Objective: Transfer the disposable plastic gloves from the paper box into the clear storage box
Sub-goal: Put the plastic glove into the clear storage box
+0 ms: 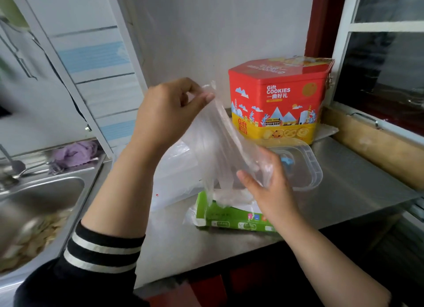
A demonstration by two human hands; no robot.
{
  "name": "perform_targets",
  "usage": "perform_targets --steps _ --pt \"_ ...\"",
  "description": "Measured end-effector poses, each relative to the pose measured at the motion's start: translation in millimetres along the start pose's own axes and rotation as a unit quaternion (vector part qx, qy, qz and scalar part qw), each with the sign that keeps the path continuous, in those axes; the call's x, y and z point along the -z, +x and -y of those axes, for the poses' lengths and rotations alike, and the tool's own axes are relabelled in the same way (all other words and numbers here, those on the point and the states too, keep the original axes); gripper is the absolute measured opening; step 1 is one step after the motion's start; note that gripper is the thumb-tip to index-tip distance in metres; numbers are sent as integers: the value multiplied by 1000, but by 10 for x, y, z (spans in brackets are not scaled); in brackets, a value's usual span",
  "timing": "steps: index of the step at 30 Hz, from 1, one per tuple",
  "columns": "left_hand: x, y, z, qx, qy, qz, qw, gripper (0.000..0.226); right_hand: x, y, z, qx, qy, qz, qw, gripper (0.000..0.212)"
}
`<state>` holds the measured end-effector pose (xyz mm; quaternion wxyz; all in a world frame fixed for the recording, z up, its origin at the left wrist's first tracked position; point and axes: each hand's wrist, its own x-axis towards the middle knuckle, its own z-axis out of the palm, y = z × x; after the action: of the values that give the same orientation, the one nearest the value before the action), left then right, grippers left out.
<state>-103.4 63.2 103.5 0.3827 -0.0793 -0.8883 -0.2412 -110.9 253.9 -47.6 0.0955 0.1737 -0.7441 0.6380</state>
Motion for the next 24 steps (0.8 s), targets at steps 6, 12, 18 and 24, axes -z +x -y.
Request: perform_targets --steps 6,12,18,24 --pt "89 80 23 67 -45 44 996 39 -4 281 352 -10 195 -64 979 20" --pt "96 103 284 130 -83 32 988 41 -37 792 521 -67 76 -57 993 39" --pt "88 182 733 221 -20 -62 973 45 -131 1233 634 127 -118 -197 965 31" --pt "145 45 1242 314 142 -72 936 44 -826 825 712 324 -301 12 897 38"
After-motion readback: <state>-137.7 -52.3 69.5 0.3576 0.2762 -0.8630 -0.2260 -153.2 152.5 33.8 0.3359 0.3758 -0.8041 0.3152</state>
